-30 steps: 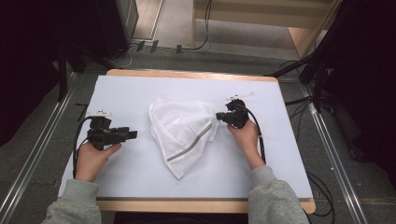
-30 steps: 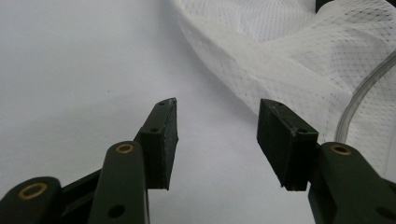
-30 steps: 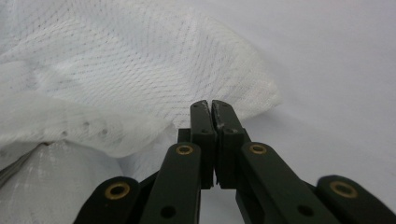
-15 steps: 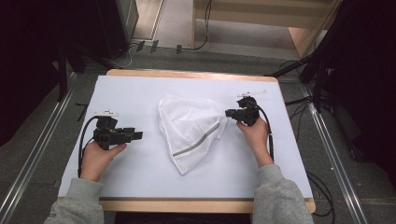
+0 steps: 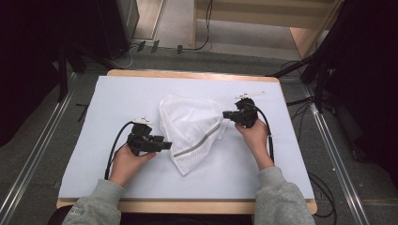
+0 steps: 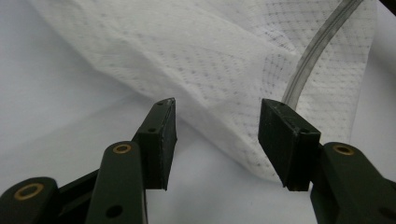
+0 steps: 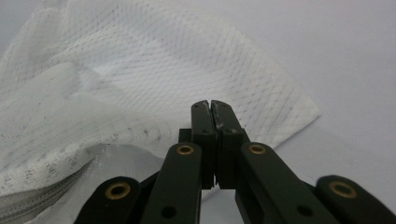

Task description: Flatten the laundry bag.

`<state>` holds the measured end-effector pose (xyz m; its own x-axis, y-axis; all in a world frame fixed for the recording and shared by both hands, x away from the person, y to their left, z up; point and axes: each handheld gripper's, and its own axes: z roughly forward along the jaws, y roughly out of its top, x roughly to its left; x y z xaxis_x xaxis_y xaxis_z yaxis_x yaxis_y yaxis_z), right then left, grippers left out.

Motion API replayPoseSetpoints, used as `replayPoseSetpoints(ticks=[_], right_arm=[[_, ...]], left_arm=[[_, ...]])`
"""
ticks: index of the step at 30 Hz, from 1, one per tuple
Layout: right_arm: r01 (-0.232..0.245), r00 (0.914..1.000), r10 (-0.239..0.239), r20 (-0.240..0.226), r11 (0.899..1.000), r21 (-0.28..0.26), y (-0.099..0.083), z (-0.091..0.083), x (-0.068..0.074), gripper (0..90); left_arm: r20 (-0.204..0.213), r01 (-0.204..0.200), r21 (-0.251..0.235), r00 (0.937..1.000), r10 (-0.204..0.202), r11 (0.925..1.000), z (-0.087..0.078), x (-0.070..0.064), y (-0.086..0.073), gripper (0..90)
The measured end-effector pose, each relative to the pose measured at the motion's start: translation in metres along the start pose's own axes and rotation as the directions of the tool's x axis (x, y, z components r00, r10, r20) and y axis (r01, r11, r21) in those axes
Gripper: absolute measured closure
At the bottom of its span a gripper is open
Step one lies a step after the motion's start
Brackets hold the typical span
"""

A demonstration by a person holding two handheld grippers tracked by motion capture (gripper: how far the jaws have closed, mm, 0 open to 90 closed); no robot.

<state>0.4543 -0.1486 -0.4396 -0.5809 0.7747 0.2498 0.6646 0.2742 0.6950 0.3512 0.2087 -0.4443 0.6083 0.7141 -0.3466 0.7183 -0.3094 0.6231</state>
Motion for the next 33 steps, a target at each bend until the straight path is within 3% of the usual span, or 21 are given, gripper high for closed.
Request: replayPoseSetpoints(ticks=[3,6,8,9,10,11,12,13,14,18,23,27,33], right_arm=[[0.002,1.0000,-0.002,-0.002,1.000,0.002,0.000,0.000,0.000,90.0],[0.000,1.0000,0.000,-0.007,1.000,0.007,-0.001,0.001,0.002,89.8],[0.001,1.0000,-0.001,-0.008,1.000,0.008,-0.001,0.001,0.002,89.7],[0.000,1.0000,0.000,-0.010,1.000,0.009,-0.001,0.001,0.002,89.7],[0.003,1.0000,-0.003,-0.006,1.000,0.011,-0.001,0.001,0.003,89.7],[0.003,1.0000,-0.003,-0.006,1.000,0.011,-0.001,0.001,0.003,89.7],[0.005,0.9999,-0.005,-0.009,1.000,0.010,-0.001,0.000,0.003,89.7],[0.006,0.9999,-0.006,-0.011,1.000,0.010,-0.001,0.000,0.004,89.8],[0.006,0.9999,-0.006,-0.011,1.000,0.010,-0.001,0.000,0.004,89.8],[0.008,0.9998,-0.008,-0.017,1.000,0.001,-0.001,-0.002,0.005,89.7],[0.007,0.9998,-0.007,-0.017,1.000,0.002,-0.001,-0.005,0.004,89.6],[0.004,0.9999,-0.004,-0.016,1.000,0.003,-0.003,-0.004,0.003,89.4],[0.006,0.9998,-0.006,-0.018,1.000,0.018,-0.005,-0.001,0.006,89.3]], left_arm=[[0.011,0.007,0.010,0.9999,-0.007,0.9999,0.010,-0.004,0.000,46.0],[-0.027,-0.010,0.043,0.9996,0.011,0.9990,0.020,-0.007,-0.002,48.9],[-0.032,-0.010,0.033,0.9994,0.011,0.9994,0.021,-0.007,-0.002,51.9],[-0.026,-0.008,0.034,0.9996,0.009,0.9994,0.022,-0.006,-0.002,57.1],[-0.025,0.003,0.032,0.9997,-0.002,0.9995,0.023,-0.006,-0.003,68.7],[-0.022,0.004,0.035,0.9998,-0.003,0.9994,0.023,-0.004,-0.003,68.7],[-0.020,0.017,0.040,0.9997,-0.016,0.9991,0.023,-0.003,-0.003,74.4],[-0.006,0.032,0.052,0.9995,-0.032,0.9981,0.024,0.001,-0.003,86.5],[-0.006,0.032,0.052,0.9995,-0.032,0.9981,0.024,0.001,-0.003,89.3],[0.011,0.029,0.061,0.9995,-0.030,0.9977,0.020,0.004,0.000,90.0],[0.016,0.042,0.037,0.9990,-0.043,0.9984,0.001,0.011,0.005,90.0],[0.017,0.065,0.014,0.9977,-0.065,0.9978,-0.018,0.022,0.006,90.0],[-0.001,0.082,0.021,0.9966,-0.082,0.9964,-0.035,0.039,0.005,90.0]])
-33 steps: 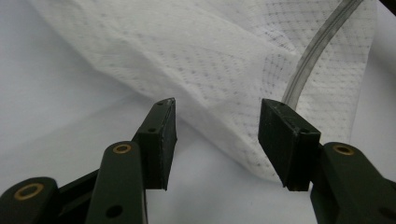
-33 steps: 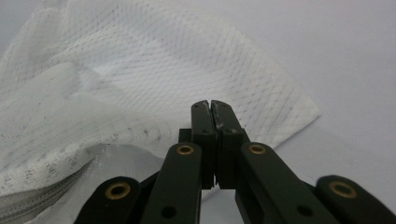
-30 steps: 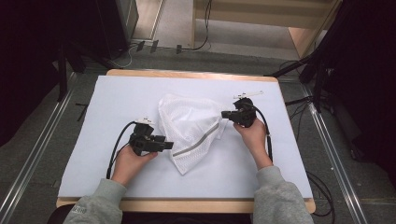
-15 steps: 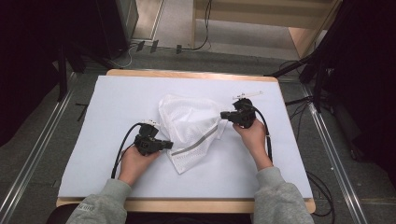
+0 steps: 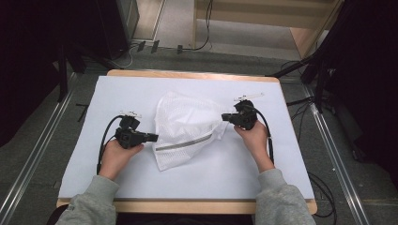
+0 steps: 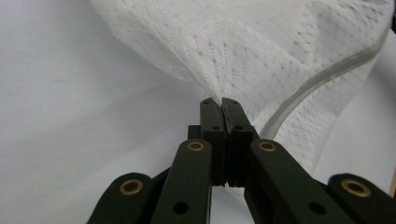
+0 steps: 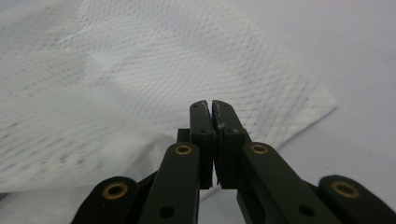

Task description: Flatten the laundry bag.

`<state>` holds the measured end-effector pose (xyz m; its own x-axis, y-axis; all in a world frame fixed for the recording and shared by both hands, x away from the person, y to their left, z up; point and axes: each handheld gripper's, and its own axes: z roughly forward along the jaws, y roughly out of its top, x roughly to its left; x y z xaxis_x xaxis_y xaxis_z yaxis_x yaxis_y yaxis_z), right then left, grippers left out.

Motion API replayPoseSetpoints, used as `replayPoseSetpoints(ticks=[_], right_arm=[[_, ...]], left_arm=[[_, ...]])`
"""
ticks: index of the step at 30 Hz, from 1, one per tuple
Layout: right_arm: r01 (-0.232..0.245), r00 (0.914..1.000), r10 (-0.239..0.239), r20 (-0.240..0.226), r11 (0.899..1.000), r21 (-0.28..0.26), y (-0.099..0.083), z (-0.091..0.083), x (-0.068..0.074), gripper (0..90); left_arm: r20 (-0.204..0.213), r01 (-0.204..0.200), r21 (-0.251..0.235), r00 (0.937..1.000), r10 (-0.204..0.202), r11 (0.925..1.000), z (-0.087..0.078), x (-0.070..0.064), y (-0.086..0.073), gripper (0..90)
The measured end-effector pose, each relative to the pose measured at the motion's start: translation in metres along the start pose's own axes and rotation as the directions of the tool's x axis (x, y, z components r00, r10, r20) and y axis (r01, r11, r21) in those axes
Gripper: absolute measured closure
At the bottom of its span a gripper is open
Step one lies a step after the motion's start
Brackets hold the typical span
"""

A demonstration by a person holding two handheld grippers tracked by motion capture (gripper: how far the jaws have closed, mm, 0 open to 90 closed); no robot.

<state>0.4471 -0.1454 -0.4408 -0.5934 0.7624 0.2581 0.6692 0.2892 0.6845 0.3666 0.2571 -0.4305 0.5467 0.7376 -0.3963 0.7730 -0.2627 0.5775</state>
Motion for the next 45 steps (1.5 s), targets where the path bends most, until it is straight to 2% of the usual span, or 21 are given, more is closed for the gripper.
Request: replayPoseSetpoints(ticks=[2,4,9,11,13,18,19,21,26,27,32,33,37,42,45], right_arm=[[0.006,1.0000,-0.006,-0.003,1.000,0.006,0.000,0.002,0.002,89.3],[0.007,1.0000,-0.007,-0.006,1.000,0.010,-0.001,0.003,0.003,89.3],[0.025,0.9996,-0.025,-0.013,0.999,0.022,-0.002,0.006,0.009,89.3],[0.034,0.9993,-0.033,-0.018,0.999,0.025,-0.002,0.007,0.012,89.2],[0.035,0.9992,-0.034,-0.018,0.999,0.027,-0.002,0.007,0.013,89.3],[0.040,0.9990,-0.039,-0.023,0.999,0.032,-0.005,0.007,0.017,89.0],[0.042,0.9988,-0.041,-0.025,0.999,0.029,-0.005,0.006,0.017,88.6],[0.044,0.9988,-0.043,-0.024,0.998,0.034,-0.006,0.006,0.017,88.6],[0.039,0.9989,-0.038,-0.028,0.999,0.025,-0.010,0.000,0.018,87.8],[0.034,0.9989,-0.033,-0.034,0.999,0.020,-0.013,-0.005,0.019,86.7],[0.024,0.9987,-0.024,-0.046,1.000,0.004,-0.022,-0.017,0.024,84.1],[0.026,0.9984,-0.027,-0.049,1.000,-0.007,-0.026,-0.023,0.028,82.2],[0.039,0.9976,-0.040,-0.057,0.999,-0.029,-0.036,-0.031,0.037,78.4],[0.053,0.9952,-0.055,-0.081,0.998,-0.027,-0.049,-0.033,0.047,74.3],[0.087,0.9904,-0.084,-0.110,0.996,0.024,-0.059,-0.025,0.062,73.4]], left_arm=[[-0.006,0.001,0.001,1.0000,-0.001,1.0000,-0.002,0.003,0.000,90.0],[-0.030,0.004,0.004,0.9995,-0.004,1.0000,-0.006,0.010,0.000,90.0],[-0.061,0.036,0.009,0.9975,-0.035,0.9993,-0.012,0.026,-0.001,90.0],[-0.085,0.054,0.017,0.9950,-0.052,0.9984,-0.013,0.036,-0.001,90.0],[-0.093,0.066,0.014,0.9936,-0.064,0.9977,-0.013,0.038,-0.001,90.0],[-0.132,0.068,0.030,0.9893,-0.064,0.9972,-0.013,0.048,0.000,90.0],[-0.135,0.079,0.023,0.9880,-0.075,0.9966,-0.013,0.052,0.001,90.0],[-0.136,0.084,0.017,0.9874,-0.081,0.9963,-0.013,0.054,0.001,90.0],[-0.102,0.086,0.008,0.9911,-0.085,0.9963,-0.014,0.059,0.001,88.0],[-0.084,0.089,-0.002,0.9925,-0.089,0.9960,-0.015,0.060,0.001,83.1],[-0.068,0.081,-0.022,0.9943,-0.082,0.9965,-0.019,0.060,0.001,75.2],[-0.063,0.069,-0.036,0.9955,-0.072,0.9969,-0.023,0.060,0.001,71.2],[-0.055,0.062,-0.063,0.9963,-0.066,0.9961,-0.031,0.061,0.001,65.6],[-0.055,0.075,-0.083,0.9953,-0.079,0.9938,-0.034,0.063,0.001,62.3],[-0.053,0.062,-0.091,0.9963,-0.067,0.9939,-0.034,0.061,0.002,59.3]])
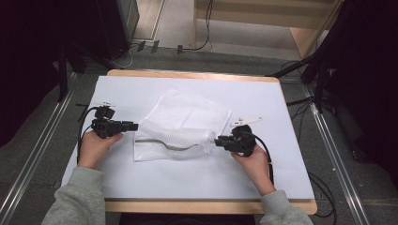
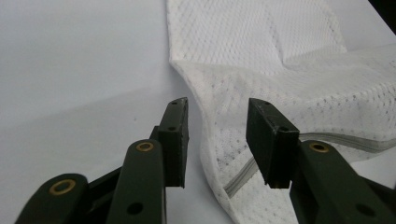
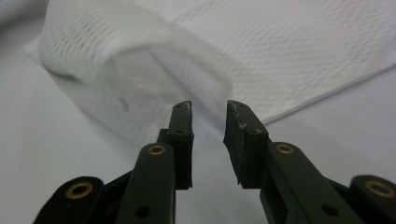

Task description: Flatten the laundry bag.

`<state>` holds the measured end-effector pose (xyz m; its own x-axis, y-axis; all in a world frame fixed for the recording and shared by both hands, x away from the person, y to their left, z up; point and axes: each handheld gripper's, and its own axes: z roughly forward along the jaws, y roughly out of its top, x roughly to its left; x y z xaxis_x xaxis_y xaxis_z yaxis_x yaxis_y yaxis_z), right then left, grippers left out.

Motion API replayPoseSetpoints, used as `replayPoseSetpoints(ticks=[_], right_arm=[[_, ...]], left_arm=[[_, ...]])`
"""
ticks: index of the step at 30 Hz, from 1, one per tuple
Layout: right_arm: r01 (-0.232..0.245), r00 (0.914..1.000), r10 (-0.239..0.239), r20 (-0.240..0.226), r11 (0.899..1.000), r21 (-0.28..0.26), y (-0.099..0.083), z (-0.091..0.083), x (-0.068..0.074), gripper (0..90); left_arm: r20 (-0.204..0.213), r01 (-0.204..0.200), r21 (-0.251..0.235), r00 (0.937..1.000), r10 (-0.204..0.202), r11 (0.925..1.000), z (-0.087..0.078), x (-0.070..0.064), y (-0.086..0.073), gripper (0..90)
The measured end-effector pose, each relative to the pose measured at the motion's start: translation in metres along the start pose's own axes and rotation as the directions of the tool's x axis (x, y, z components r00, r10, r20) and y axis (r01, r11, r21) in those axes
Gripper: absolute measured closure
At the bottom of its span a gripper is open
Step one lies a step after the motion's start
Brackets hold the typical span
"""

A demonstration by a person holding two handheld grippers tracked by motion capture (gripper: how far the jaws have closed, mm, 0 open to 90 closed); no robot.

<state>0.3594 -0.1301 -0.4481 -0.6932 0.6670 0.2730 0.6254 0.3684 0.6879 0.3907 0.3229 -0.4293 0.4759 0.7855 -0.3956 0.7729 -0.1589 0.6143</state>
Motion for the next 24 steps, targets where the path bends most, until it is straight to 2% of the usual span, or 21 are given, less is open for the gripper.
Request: replayPoseSetpoints(ticks=[3,7,10,11,12,13,15,16,18,20,24], right_arm=[[0.027,0.9996,-0.027,-0.006,1.000,0.015,-0.001,0.006,0.007,68.4],[0.046,0.9989,-0.046,-0.009,0.999,0.029,0.000,0.022,0.011,53.7],[0.043,0.9990,-0.043,-0.007,0.998,0.034,0.001,0.028,0.012,54.8],[0.043,0.9990,-0.042,-0.012,0.998,0.046,0.002,0.034,0.014,61.9],[0.043,0.9990,-0.042,-0.012,0.998,0.046,0.002,0.034,0.014,61.9],[0.039,0.9991,-0.038,-0.019,0.997,0.062,0.004,0.037,0.015,75.2],[0.030,0.9989,-0.027,-0.038,0.997,0.078,0.005,0.038,0.017,84.8],[0.030,0.9989,-0.027,-0.038,0.997,0.078,0.005,0.038,0.017,84.8],[0.013,0.9965,-0.005,-0.084,0.995,0.098,0.005,0.032,0.023,89.5],[0.009,0.9953,0.001,-0.097,0.995,0.100,0.005,0.028,0.025,90.0],[0.010,0.9933,-0.001,-0.116,0.997,0.080,0.001,0.011,0.035,90.0]], left_arm=[[-0.003,-0.021,-0.007,0.9998,0.021,0.9997,0.000,-0.003,0.001,57.1],[-0.005,-0.022,-0.007,0.9997,0.022,0.9997,0.001,-0.004,0.001,54.2],[-0.008,-0.027,-0.004,0.9996,0.027,0.9996,0.002,-0.005,0.001,53.3],[-0.008,-0.029,-0.001,0.9996,0.029,0.9996,0.003,-0.005,0.001,52.6],[-0.008,-0.030,0.000,0.9995,0.030,0.9996,0.003,-0.006,0.000,52.6],[-0.009,-0.031,-0.001,0.9995,0.031,0.9995,0.003,-0.006,0.000,51.9],[-0.012,-0.039,-0.005,0.9992,0.039,0.9992,0.002,-0.007,-0.001,51.3],[-0.012,-0.039,-0.005,0.9992,0.039,0.9992,0.002,-0.007,-0.001,51.2],[-0.015,-0.036,-0.010,0.9992,0.036,0.9993,0.001,-0.007,-0.001,50.8],[-0.018,-0.038,-0.010,0.9991,0.037,0.9992,0.001,-0.007,-0.002,50.7],[-0.022,-0.048,-0.013,0.9986,0.047,0.9988,0.000,-0.008,-0.001,50.3]])
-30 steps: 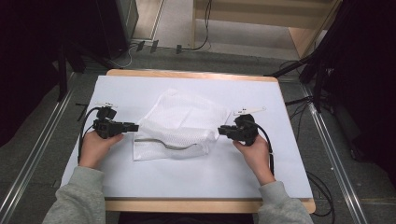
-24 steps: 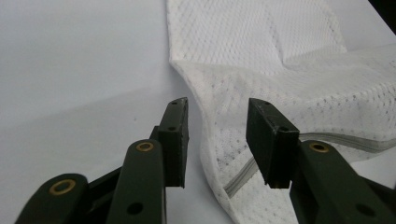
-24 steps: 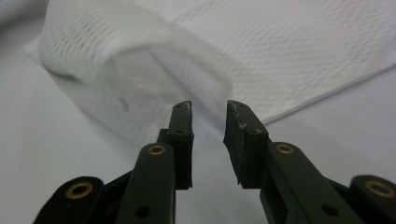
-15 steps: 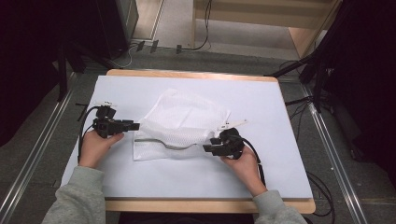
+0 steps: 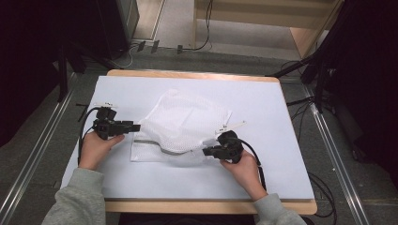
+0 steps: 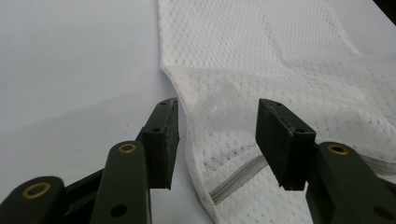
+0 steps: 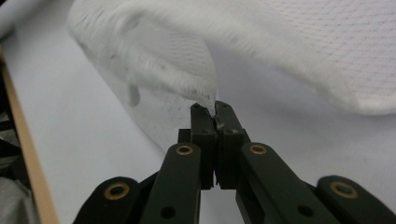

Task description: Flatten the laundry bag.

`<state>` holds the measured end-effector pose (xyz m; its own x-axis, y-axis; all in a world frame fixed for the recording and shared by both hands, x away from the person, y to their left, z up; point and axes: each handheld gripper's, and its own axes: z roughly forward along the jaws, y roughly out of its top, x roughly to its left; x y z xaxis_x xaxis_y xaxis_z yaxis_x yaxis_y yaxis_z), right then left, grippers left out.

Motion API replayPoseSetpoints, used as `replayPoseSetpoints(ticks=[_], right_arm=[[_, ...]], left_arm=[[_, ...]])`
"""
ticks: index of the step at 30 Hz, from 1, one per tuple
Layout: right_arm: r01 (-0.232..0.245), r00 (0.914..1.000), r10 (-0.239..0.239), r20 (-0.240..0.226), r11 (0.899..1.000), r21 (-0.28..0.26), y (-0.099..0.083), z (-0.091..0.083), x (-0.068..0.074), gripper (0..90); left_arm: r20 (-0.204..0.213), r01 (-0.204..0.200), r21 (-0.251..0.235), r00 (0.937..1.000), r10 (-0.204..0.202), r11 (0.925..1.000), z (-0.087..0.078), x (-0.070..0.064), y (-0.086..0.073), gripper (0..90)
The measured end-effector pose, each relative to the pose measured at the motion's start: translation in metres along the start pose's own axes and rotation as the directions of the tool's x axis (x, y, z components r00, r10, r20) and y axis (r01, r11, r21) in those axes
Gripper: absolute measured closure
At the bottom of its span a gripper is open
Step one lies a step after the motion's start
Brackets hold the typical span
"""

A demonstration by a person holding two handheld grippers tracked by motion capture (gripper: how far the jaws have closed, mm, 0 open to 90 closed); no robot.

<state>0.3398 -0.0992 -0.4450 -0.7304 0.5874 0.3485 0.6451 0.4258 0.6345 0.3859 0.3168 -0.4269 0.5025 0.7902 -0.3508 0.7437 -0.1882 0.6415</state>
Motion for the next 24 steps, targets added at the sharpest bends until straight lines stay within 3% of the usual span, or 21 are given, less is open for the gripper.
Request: replayPoseSetpoints(ticks=[2,9,20,24], right_arm=[[0.001,1.0000,-0.001,-0.008,1.000,-0.010,-0.005,-0.006,0.005,90.0],[-0.002,0.9999,0.002,-0.010,1.000,0.027,-0.032,-0.019,0.021,90.0],[-0.046,0.9989,0.045,0.007,0.998,0.052,-0.055,-0.030,0.019,90.0],[-0.051,0.9987,0.050,0.006,0.998,0.044,-0.058,-0.034,0.018,82.3]], left_arm=[[0.001,0.002,-0.002,1.0000,-0.002,1.0000,0.000,-0.001,0.000,50.1],[-0.004,-0.002,-0.008,1.0000,0.002,1.0000,0.004,-0.003,0.003,49.7],[-0.007,-0.014,0.027,0.9999,0.014,0.9996,0.028,-0.005,0.017,49.7],[-0.001,-0.028,0.053,0.9996,0.029,0.9982,0.041,-0.007,0.026,50.0]])
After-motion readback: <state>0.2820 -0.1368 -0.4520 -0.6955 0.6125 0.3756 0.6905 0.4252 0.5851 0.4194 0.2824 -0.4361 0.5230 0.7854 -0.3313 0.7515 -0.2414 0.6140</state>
